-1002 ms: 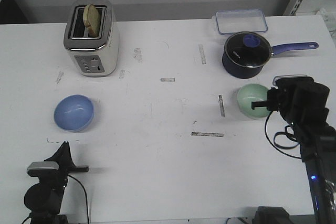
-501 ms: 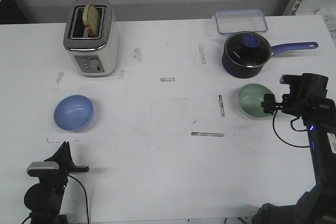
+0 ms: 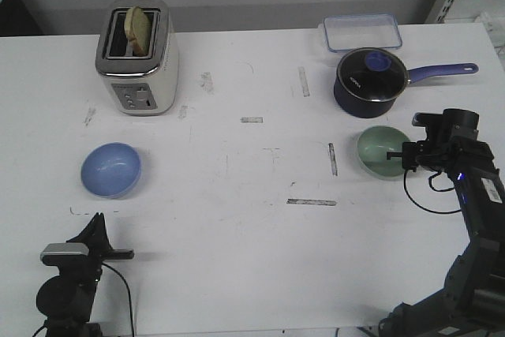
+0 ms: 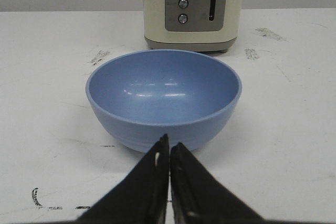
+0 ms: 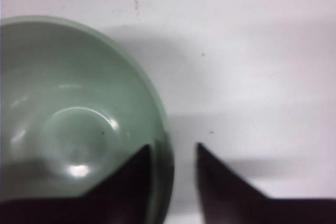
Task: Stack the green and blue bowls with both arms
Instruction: 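Reach the right gripper forward to the rim of the green bowl, then grip the green bowl rim and drag it toward the table center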
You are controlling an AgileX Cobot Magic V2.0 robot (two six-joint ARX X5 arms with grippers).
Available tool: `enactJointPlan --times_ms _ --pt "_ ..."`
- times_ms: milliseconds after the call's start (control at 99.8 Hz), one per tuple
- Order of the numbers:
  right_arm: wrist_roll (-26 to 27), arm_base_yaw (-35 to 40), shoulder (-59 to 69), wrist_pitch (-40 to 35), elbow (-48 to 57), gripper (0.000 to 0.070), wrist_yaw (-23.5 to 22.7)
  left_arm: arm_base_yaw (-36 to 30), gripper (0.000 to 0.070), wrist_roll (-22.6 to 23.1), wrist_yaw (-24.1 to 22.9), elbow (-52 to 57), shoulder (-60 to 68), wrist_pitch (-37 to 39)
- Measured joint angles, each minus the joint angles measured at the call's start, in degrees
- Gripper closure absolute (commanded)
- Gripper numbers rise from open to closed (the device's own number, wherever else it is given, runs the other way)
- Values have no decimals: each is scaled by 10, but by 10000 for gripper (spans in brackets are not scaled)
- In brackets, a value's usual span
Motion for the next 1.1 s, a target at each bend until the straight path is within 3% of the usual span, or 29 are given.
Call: enactJointPlan --times_ms 461,621,851,1102 --pt "0 7 -53 -2 1 700 -1 0 697 0 0 0 0 0" --pt "17 39 -140 -4 2 700 -39 0 697 0 0 0 0 0" --pt "78 188 -209 -5 7 700 -114 0 697 0 0 0 0 0" --pt "107 409 -166 -6 7 700 -110 0 697 0 0 0 0 0"
